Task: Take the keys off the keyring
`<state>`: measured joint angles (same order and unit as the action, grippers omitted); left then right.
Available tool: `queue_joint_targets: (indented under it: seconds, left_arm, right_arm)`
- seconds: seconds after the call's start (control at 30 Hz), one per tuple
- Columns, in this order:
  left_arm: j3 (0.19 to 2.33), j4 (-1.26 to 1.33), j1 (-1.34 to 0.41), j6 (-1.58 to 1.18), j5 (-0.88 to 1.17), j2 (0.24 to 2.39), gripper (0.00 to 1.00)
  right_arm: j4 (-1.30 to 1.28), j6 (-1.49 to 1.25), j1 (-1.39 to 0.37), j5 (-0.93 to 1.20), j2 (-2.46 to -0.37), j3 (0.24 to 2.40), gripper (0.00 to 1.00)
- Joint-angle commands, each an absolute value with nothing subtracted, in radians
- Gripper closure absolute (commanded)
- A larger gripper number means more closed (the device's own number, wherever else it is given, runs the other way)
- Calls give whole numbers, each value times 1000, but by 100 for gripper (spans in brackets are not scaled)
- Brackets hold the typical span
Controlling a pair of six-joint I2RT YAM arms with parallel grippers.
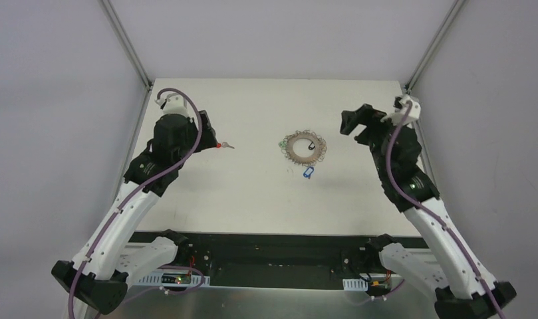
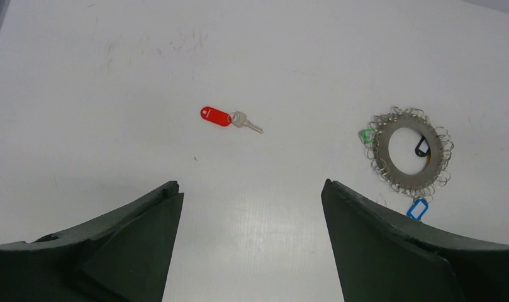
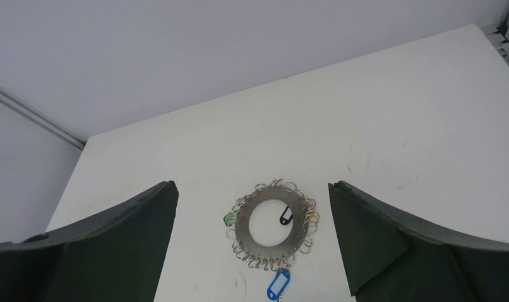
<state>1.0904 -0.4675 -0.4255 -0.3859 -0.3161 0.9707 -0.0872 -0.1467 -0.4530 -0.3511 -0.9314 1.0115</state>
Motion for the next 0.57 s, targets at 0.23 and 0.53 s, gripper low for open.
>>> queue_joint_targets:
  seconds: [0.23,0.53]
  left_arm:
    - [1038,-382,-428,-305,-264,827,16]
    - [1015,-358,-428,-298,-266,801,17]
  right_arm:
    - [-306,-197,-449,-460,-569,826,1]
    - [-419,-283,-449,-431,-447,789,1]
